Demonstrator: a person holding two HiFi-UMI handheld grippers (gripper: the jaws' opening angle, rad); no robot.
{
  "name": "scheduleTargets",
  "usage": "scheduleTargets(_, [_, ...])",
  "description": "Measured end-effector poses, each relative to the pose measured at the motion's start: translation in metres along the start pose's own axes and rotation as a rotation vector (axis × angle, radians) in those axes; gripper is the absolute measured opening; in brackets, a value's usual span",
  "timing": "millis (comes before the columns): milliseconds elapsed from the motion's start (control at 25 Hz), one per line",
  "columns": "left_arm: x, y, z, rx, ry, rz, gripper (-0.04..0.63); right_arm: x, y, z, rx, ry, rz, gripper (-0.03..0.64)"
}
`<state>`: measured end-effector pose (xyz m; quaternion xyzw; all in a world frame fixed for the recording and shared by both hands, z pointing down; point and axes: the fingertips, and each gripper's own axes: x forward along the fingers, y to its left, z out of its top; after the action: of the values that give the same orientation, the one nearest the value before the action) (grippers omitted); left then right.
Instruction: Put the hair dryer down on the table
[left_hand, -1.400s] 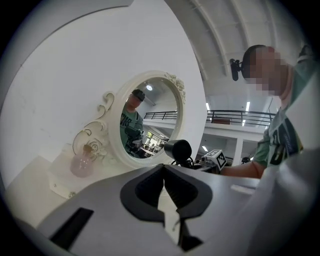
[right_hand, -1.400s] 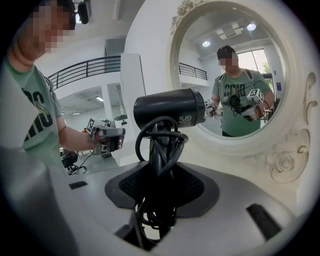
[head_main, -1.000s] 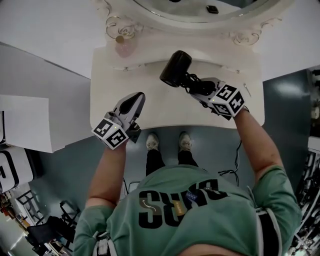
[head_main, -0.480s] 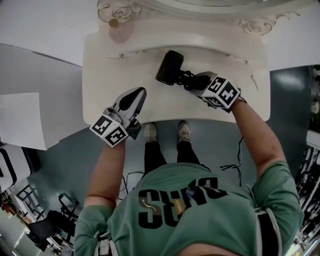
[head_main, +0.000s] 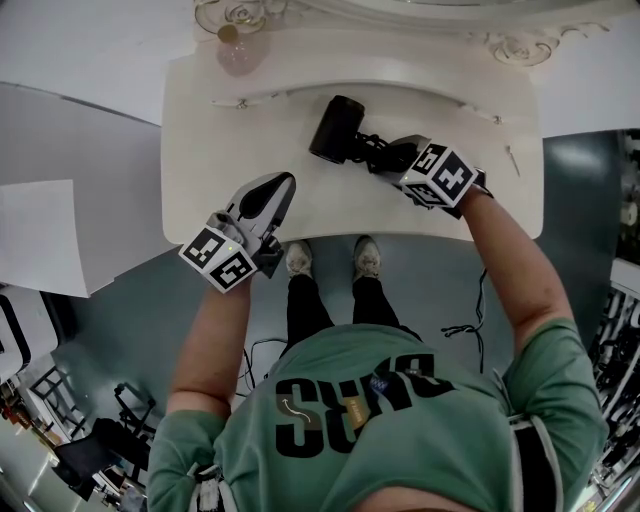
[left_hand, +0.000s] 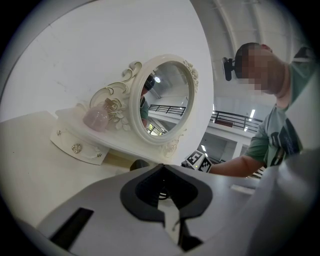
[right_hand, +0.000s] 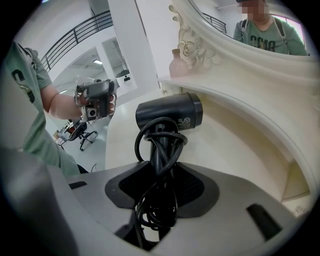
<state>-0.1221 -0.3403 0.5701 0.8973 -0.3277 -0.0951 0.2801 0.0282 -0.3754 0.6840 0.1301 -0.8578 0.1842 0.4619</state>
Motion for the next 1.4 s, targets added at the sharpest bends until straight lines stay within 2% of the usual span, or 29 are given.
scheduleTargets(840, [-0.015,-0.006,-0.002,-0.015,-0.018,-0.007,0.011,0.009,0.0,0.0,-0.027,0.161,-0.034,0.176])
scheduleTargets(920, [-0.017,-0.007,-0.003,-0.017,-0.017,-0.007,0.011,0.009,0.0,0.003,-0.02,0.151,-0.041,0.183])
scheduleTargets(1080, [-0.02,-0.009,-0.004,-0.019,-0.013,-0.005,0.011,0.006,0.003,0.013,-0.001,0.115,-0.037,0.276])
scheduleTargets(1400, [-0.021,-0.018,0.006,-0.015,-0.008,-0.004,0.011,-0.021,0.002,0.025,0.014,0.017,-0.075,0.305])
